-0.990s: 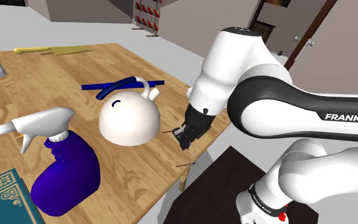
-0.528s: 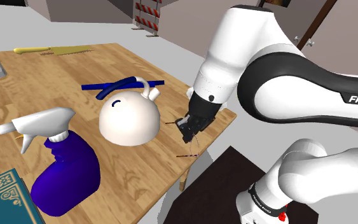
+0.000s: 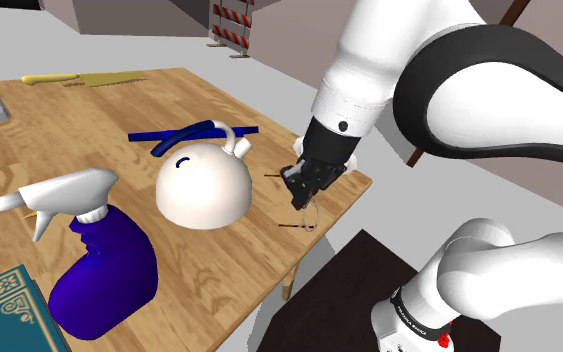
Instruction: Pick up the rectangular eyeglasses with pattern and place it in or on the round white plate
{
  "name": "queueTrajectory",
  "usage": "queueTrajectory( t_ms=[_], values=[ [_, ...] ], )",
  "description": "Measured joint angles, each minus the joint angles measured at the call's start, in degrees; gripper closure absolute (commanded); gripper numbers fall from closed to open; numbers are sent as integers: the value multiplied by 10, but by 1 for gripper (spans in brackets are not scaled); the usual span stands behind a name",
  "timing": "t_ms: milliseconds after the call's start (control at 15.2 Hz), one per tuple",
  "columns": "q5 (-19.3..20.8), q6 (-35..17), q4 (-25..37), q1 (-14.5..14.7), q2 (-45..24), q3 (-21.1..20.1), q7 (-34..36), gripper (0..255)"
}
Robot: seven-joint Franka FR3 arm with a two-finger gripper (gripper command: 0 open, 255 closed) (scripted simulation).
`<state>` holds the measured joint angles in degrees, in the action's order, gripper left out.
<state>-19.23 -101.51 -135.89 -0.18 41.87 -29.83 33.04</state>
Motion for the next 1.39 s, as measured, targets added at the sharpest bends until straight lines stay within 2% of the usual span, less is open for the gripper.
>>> queueTrajectory(
  t_ms=[528,1056,1386],
  values=[
    [46,0,-26,-30,7,87,-96,255],
    [104,-23,-17,-80,-38,173,-201,255],
    [134,-41,9,-109,-86,221,-261,255]
  ],
)
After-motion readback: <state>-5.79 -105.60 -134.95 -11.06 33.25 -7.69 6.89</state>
